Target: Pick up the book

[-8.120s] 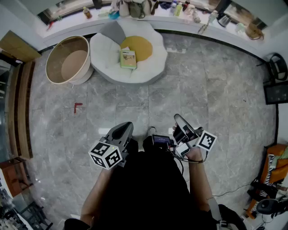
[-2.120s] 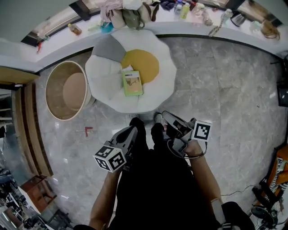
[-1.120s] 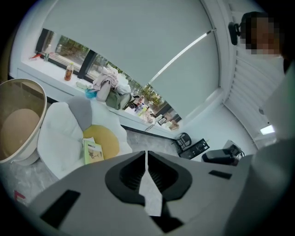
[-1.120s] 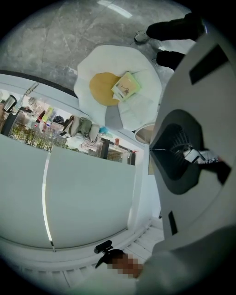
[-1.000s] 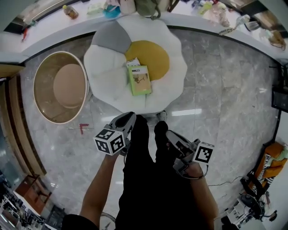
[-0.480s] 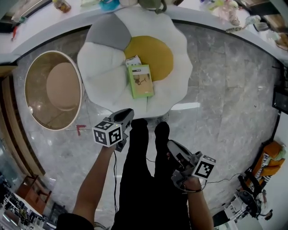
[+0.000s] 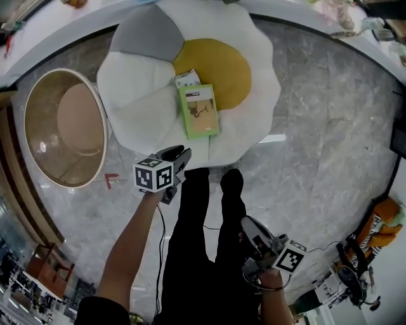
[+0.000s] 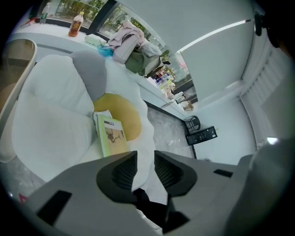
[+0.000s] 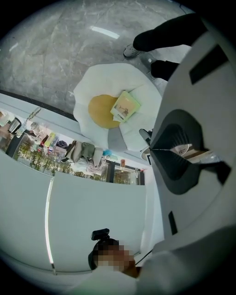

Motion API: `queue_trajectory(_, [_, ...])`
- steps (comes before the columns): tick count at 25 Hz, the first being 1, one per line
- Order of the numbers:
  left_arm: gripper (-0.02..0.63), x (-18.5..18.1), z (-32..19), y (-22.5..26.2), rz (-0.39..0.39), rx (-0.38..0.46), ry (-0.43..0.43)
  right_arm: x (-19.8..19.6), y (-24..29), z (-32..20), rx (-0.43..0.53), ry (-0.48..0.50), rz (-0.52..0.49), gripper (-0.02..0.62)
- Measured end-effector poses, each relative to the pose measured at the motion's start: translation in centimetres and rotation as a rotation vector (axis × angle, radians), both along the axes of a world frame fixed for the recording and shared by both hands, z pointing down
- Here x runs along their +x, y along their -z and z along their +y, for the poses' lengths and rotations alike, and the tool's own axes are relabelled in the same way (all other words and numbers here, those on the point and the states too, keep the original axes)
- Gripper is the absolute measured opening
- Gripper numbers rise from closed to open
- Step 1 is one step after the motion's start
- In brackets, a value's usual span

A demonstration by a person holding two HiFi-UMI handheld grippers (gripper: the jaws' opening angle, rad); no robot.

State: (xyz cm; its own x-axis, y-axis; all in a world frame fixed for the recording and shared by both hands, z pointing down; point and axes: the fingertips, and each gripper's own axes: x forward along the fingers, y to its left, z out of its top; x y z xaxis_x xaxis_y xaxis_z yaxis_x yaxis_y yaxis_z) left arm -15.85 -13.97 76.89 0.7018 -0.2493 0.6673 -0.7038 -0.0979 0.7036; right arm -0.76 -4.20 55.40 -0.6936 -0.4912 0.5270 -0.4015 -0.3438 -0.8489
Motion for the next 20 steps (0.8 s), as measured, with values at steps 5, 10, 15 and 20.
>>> queue_trajectory(5, [0.138,-0.1,0.2,-5.2,-0.017,-0.054,0.005,0.5,-1.7,1.0,-0.026,-0.01,0.011,0.018])
queue_trajectory(10, [0.181,0.3,0.1,-8.6,-0.008,-0.084,0.015,0.2,-3.0,1.7,-0.057,-0.033,-0.01,0.018])
queue_trajectory(15, [0.233,0.6,-0.1,-12.2,-0.029,-0.093,0.02,0.1,-4.5,3.0,-0.091,-0.05,-0.028,0.018])
queue_trajectory(20, [0.268,0.7,-0.6,-15.5,-0.057,-0.094,0.021,-0.4,-7.0,3.9,-0.126,-0.07,-0.055,0.018])
